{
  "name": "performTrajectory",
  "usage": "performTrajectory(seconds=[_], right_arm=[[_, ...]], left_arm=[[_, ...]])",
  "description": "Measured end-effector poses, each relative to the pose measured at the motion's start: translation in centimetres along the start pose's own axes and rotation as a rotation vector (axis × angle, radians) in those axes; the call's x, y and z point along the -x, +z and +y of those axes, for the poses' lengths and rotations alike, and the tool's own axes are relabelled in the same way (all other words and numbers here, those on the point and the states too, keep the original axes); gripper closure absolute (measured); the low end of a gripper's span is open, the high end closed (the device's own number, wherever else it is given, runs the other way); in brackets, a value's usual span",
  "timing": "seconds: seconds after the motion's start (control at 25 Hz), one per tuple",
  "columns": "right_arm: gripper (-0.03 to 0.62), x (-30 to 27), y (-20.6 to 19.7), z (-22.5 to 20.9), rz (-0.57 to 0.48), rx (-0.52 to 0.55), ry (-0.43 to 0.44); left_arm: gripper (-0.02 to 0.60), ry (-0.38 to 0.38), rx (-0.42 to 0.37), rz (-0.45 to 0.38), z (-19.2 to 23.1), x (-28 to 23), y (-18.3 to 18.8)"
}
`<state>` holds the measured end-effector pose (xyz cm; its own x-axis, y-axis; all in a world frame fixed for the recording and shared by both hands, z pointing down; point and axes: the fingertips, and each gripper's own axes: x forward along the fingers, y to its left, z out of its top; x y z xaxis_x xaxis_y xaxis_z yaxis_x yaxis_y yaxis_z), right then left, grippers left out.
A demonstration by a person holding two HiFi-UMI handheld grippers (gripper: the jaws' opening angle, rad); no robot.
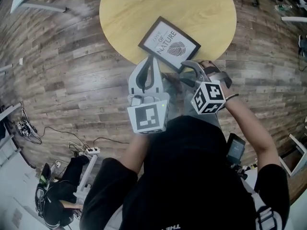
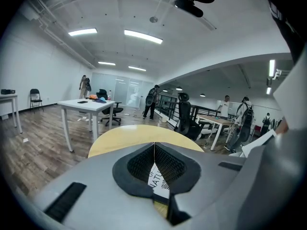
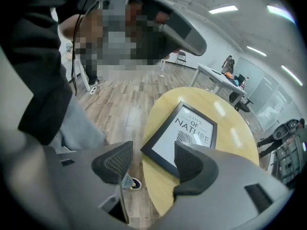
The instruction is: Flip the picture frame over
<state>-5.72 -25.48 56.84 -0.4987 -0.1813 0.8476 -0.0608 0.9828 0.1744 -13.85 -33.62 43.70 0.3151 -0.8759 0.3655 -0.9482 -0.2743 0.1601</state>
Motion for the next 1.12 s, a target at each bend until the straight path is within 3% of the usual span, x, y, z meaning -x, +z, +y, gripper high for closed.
performTrajectory(seconds=[0.32, 0.52, 0.76, 1.12], right_arm=[[0.338, -4.9, -2.0, 1.5, 0.091, 0.265, -0.103], [0.338, -6.6, -2.9, 0.7, 0.137, 0.425, -0.271], [0.341, -7.0, -3.3, 0.6, 0.154, 0.526, -0.439], [0.427, -5.8, -2.5, 1.3, 0.099, 0.563, -0.425]], left_arm=[[0.558, 0.011, 0.017, 0.045, 1.1, -1.2, -3.7], [0.558, 0.020, 0.038, 0.053, 0.9, -1.7, -4.9], [0.558, -0.011, 0.032, 0.054, -0.5, -2.2, -5.7], [0.558, -0.044, 0.028, 0.055, -0.6, -3.8, -3.9]])
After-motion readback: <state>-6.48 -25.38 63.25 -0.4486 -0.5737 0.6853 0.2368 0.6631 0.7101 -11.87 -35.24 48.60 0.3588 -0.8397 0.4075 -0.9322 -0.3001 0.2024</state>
